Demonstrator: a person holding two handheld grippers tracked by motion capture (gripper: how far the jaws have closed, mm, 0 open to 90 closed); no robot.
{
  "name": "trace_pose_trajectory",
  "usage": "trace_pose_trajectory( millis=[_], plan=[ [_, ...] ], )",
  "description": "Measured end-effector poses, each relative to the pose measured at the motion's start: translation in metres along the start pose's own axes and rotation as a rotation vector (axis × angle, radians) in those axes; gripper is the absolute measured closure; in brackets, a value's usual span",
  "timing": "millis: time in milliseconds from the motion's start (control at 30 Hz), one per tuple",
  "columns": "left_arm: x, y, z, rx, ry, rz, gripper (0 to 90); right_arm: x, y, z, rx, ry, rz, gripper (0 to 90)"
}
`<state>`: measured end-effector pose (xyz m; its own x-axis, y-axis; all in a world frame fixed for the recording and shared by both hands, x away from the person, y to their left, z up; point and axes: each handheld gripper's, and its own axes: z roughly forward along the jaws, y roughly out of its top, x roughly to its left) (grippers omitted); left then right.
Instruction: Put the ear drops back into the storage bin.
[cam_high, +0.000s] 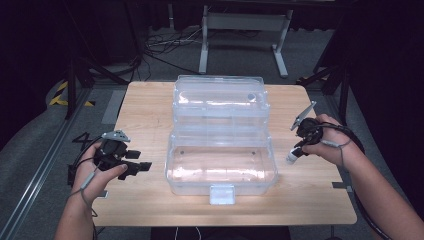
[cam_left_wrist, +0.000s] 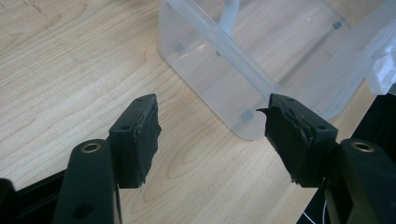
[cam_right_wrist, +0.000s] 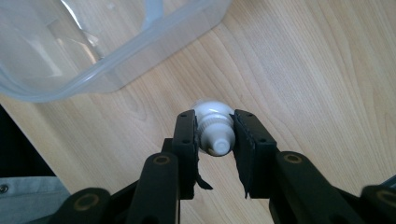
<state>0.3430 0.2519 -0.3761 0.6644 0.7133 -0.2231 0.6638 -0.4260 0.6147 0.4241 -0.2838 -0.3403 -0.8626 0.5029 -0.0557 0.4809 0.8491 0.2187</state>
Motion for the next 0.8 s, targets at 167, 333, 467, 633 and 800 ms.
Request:
trace_pose_trajectory(
  millis=[167,333,467,633,800],
  plan=[
    [0.0,0.0,-0.001,0.0,0.001,0.001,35.6,0.003,0.001,-0.007,0.003,0.009,-0.036,71.5],
    [0.0,0.0,-0.001,-0.004,0.002,0.001,35.6,0.007,0.003,-0.013,0.007,0.007,-0.066,71.4],
    [-0.001,0.0,-0.001,-0.004,0.004,0.004,35.6,0.012,0.006,-0.023,-0.002,0.006,-0.097,71.5],
    [-0.001,0.0,-0.001,-0.005,0.004,0.002,35.5,0.016,0.009,-0.03,-0.009,0.005,-0.124,71.5],
    [-0.001,0.0,-0.001,-0.006,0.003,0.002,35.5,0.022,0.014,-0.037,-0.021,0.014,-0.158,71.5]
  ],
)
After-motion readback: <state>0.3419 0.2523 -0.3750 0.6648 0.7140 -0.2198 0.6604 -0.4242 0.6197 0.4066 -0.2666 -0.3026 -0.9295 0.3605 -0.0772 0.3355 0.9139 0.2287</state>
